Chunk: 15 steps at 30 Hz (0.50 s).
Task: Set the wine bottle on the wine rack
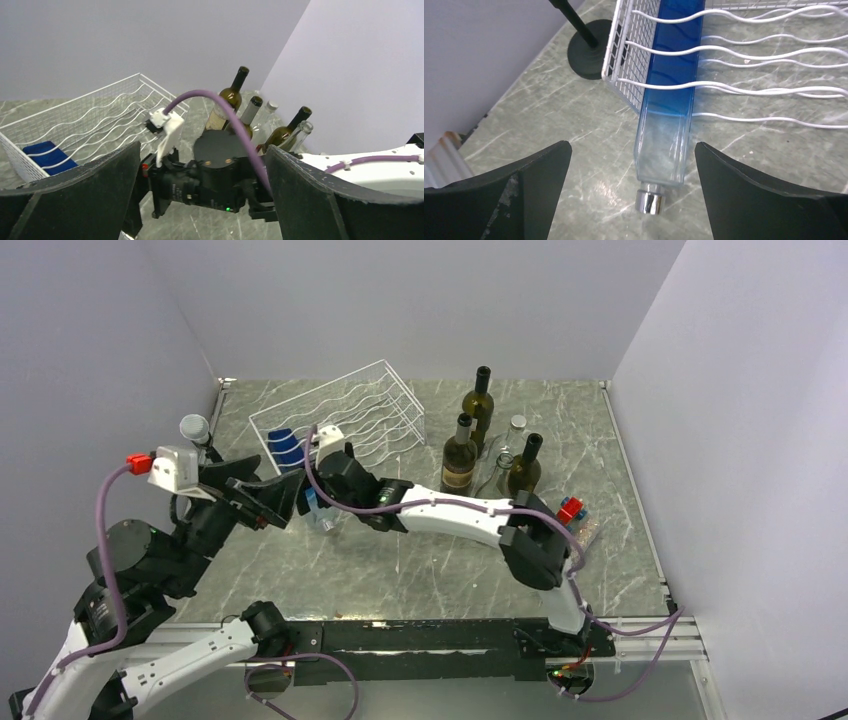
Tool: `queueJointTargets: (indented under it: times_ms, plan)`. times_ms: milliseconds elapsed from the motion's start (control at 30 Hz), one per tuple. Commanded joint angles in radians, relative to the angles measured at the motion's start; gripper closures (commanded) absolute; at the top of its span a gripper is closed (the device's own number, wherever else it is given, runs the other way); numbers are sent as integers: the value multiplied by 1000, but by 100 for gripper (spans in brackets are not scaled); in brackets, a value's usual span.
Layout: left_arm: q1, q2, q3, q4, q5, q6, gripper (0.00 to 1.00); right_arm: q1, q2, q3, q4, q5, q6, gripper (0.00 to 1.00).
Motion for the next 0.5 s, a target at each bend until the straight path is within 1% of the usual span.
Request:
queueJointTargets:
  times_ms: [0, 100, 167, 267, 400, 433, 467]
  plan:
    - [0, -12, 21, 58, 48, -4, 1, 3, -159, -71, -54, 27, 5, 1]
    - [1, 20, 13, 41, 56, -10, 1, 2, -258, -115, -163, 82, -5, 4]
    - [0, 52, -4, 58, 63, -30, 1, 0, -319, -126, -260, 130, -15, 5]
    - [-1, 104, -14, 84, 110, -41, 1, -11, -416, -116, -403, 205, -32, 6]
    - [0, 140, -42, 110, 87, -71, 1, -51, -523, -80, -548, 238, -40, 5]
    - [1, 145, -51, 111, 83, -76, 1, -54, -551, -80, -567, 278, -50, 5]
    - [0, 150, -59, 114, 88, -77, 1, -54, -583, -85, -582, 350, -54, 5]
